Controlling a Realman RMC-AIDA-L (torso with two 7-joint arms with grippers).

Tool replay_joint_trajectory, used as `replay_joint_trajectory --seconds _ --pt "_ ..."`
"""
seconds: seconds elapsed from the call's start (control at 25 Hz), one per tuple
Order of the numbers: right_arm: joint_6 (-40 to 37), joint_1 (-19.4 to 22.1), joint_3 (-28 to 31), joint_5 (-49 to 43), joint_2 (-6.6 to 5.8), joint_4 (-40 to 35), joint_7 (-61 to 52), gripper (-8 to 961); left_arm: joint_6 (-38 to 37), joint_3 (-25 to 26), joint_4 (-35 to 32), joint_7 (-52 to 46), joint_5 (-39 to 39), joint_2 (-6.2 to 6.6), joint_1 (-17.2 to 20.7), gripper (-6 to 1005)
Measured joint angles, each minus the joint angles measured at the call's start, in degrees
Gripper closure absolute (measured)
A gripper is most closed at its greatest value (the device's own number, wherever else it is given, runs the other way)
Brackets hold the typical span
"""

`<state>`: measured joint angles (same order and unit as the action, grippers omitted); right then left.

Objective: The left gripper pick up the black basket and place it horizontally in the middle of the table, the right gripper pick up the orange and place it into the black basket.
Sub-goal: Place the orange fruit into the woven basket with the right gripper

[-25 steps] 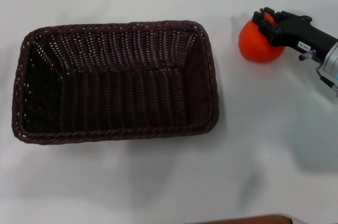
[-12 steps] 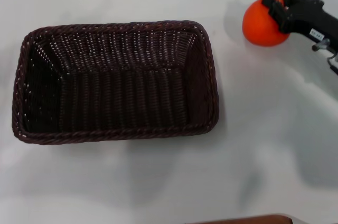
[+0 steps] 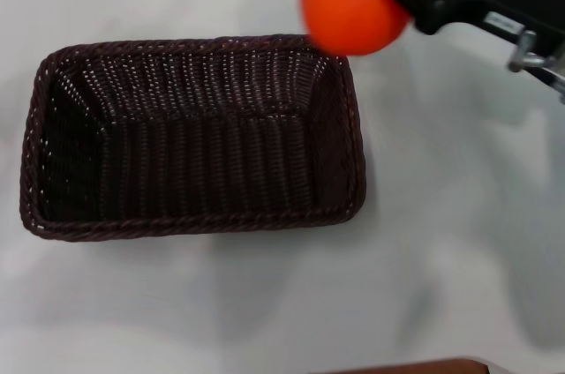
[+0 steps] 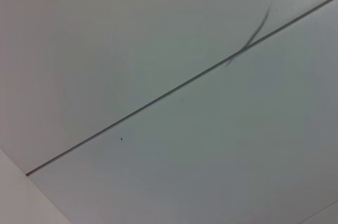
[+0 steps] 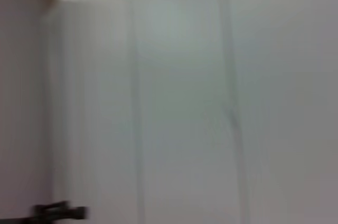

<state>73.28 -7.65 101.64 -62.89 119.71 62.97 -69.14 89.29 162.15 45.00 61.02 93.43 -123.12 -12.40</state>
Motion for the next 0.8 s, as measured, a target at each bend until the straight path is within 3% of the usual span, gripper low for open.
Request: replay_joint_trajectory --seconds 0.24,0.52,0.8 --pt "-1.7 -6.2 -3.9 -3.3 0.07 -2.2 0.3 789 0.1 0.0 -0.1 1.0 0.0 -0.02 0.1 111" --pt "-5.8 -9.6 -7.7 -3.0 0.02 -5.0 -0.5 795 0.2 0.0 -0.4 2.5 -0.4 -0.38 0.2 110" --pt "-5.5 -9.7 -7.9 -2.8 -0.09 -5.5 -1.6 489 0.2 0.2 -2.6 5.3 -2.4 -0.17 0.1 110"
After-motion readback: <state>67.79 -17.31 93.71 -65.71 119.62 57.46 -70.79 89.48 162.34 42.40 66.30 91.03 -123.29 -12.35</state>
